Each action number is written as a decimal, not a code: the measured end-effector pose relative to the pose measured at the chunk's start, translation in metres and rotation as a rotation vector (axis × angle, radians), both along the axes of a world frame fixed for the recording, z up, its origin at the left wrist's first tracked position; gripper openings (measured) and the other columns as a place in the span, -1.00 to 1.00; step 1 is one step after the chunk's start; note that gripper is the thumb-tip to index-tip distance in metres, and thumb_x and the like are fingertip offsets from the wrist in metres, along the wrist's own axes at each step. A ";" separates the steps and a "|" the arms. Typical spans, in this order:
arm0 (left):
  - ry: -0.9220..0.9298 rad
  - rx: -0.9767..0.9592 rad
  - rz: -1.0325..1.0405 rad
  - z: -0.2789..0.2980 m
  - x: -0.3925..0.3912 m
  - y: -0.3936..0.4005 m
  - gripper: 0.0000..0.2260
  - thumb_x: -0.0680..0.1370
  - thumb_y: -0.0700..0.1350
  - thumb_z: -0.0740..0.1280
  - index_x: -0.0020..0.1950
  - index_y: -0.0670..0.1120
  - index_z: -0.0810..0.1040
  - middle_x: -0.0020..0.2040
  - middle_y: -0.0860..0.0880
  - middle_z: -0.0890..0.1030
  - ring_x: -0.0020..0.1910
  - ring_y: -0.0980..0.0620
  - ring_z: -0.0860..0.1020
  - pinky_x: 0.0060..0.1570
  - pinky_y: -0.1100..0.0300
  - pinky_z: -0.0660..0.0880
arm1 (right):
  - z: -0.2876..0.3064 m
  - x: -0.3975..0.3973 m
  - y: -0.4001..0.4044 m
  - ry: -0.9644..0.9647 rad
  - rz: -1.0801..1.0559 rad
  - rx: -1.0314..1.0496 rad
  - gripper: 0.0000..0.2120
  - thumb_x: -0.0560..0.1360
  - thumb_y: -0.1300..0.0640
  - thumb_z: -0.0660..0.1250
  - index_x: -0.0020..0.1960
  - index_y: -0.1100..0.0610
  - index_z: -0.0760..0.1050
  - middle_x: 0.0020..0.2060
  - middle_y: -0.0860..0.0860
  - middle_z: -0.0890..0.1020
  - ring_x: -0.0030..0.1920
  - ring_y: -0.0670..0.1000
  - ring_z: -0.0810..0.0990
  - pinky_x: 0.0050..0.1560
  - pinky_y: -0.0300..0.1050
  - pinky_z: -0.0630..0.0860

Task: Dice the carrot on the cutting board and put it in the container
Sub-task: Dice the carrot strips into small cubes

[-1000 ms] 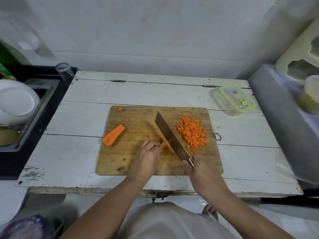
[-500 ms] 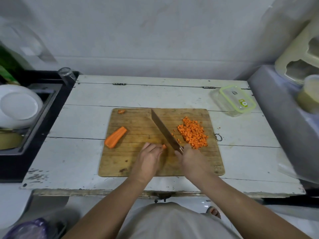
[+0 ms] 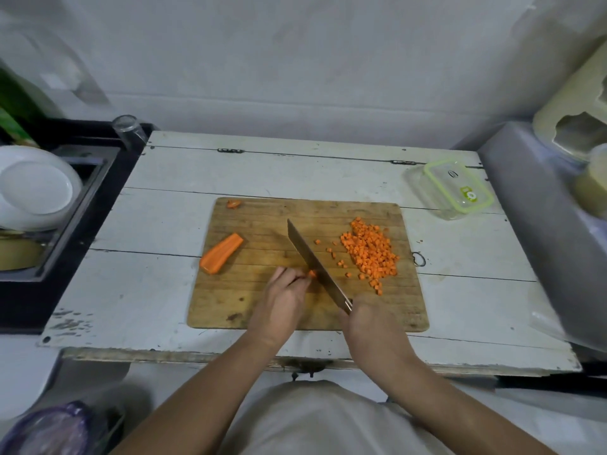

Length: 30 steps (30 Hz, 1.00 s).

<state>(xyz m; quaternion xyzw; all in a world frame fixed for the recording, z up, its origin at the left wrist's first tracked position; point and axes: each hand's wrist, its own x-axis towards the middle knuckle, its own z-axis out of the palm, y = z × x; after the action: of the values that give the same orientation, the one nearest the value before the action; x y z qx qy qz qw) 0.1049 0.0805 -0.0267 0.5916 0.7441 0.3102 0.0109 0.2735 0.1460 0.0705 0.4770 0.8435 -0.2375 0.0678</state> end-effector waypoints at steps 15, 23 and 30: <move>-0.034 0.012 0.001 -0.002 0.001 -0.008 -0.75 0.54 -0.35 0.43 0.20 -0.18 0.69 0.08 -0.04 0.66 0.08 -0.01 0.56 0.11 0.12 0.57 | -0.003 0.014 -0.001 0.063 0.068 0.057 -0.70 0.66 -0.17 0.14 0.01 0.06 0.41 -0.20 0.01 0.57 -0.20 0.08 0.53 -0.23 -0.04 0.40; -0.022 0.005 -0.013 -0.001 -0.001 -0.006 -0.68 0.47 -0.44 0.42 0.18 -0.19 0.69 0.07 -0.07 0.65 0.06 -0.04 0.55 0.10 0.10 0.58 | -0.002 -0.036 0.008 -0.033 0.026 0.030 -0.75 0.68 -0.12 0.12 0.04 0.07 0.32 -0.09 0.08 0.63 -0.13 0.15 0.62 -0.28 -0.05 0.41; -0.049 -0.014 0.003 -0.001 0.002 -0.015 -0.68 0.49 -0.40 0.43 0.21 -0.17 0.67 0.13 -0.04 0.57 0.14 0.02 0.53 0.11 0.14 0.58 | -0.006 -0.004 0.019 0.100 -0.068 0.011 -0.72 0.66 -0.18 0.13 0.04 0.04 0.37 -0.27 -0.01 0.59 -0.26 0.11 0.60 -0.30 0.02 0.51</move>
<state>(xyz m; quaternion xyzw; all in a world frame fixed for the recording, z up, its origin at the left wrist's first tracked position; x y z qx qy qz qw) 0.1071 0.0660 -0.0277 0.5824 0.7467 0.3195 0.0330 0.2695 0.1646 0.0642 0.4931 0.8305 -0.2588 0.0149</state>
